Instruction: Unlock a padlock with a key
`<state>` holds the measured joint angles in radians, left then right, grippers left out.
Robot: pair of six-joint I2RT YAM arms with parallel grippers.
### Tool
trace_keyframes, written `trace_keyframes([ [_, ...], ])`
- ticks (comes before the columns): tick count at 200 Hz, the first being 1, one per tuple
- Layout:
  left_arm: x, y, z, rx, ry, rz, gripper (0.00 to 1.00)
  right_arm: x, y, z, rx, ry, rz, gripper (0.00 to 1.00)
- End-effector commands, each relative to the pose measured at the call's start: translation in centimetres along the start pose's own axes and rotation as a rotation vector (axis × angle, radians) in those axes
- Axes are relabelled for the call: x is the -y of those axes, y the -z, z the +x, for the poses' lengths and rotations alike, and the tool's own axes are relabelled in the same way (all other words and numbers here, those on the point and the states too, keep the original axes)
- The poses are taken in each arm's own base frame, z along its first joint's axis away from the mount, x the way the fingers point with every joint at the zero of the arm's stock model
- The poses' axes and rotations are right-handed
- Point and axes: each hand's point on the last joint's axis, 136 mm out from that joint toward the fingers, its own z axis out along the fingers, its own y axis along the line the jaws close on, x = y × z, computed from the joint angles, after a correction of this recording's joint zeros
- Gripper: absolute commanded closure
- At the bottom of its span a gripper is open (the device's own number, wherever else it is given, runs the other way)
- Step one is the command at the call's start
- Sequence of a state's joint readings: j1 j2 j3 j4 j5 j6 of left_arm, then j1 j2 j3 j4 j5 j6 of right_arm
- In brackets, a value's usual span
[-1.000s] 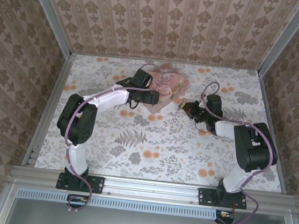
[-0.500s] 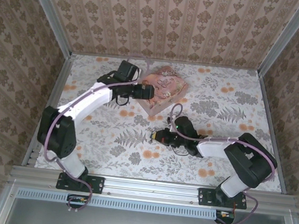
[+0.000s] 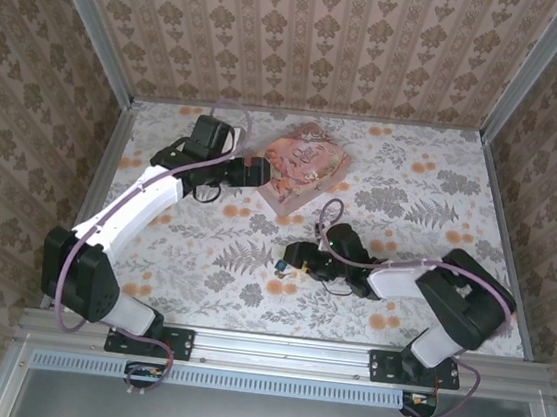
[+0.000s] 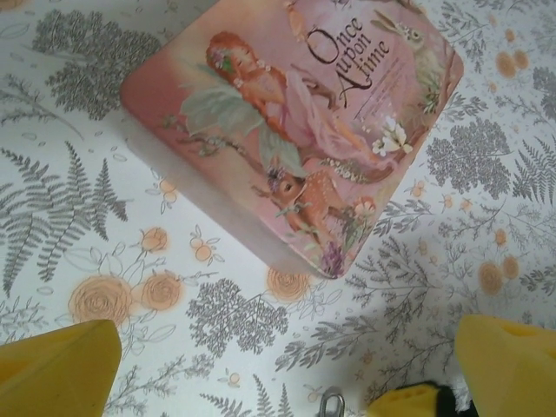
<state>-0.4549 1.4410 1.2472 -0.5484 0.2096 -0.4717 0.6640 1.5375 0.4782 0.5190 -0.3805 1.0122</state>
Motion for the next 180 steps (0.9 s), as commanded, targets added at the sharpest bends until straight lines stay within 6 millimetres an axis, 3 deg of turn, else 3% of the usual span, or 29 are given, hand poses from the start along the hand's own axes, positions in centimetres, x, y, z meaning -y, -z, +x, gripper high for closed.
trace_keyframes([
  [1, -1.2, 2.1, -0.1, 0.023, 0.029, -0.015, 0.0, 2.1, 2.9, -1.2, 0.044, 0.004, 0.103, 0.14],
  [19, -2.4, 3.2, -0.2, 0.043, 0.042, -0.043, 0.0, 1.2, 6.2, -3.4, 0.125, 0.023, 0.099, 0.01],
  [52, -5.7, 5.3, -0.8, 0.118, 0.068, -0.155, 0.0, 0.8, 13.1, -8.5, 0.32, 0.077, 0.198, 0.01],
  [77, -8.5, 6.7, -1.7, 0.205, 0.051, -0.267, 0.0, 0.9, 19.5, -13.0, 0.543, 0.163, 0.396, 0.0],
  [100, -9.7, 7.7, -3.0, 0.297, -0.007, -0.319, 0.0, 1.3, 25.3, -16.8, 0.78, 0.214, 0.575, 0.0],
  [114, -10.2, 8.3, -3.9, 0.37, -0.053, -0.351, 0.0, 1.4, 27.5, -18.6, 0.87, 0.256, 0.643, 0.0],
  [143, -11.5, 9.2, -4.9, 0.486, -0.121, -0.44, 0.0, 2.1, 28.7, -21.7, 0.932, 0.355, 0.772, 0.0],
  [180, -14.0, 9.0, -4.8, 0.499, -0.214, -0.582, 0.0, 5.3, 26.3, -23.8, 0.887, 0.446, 0.874, 0.0],
])
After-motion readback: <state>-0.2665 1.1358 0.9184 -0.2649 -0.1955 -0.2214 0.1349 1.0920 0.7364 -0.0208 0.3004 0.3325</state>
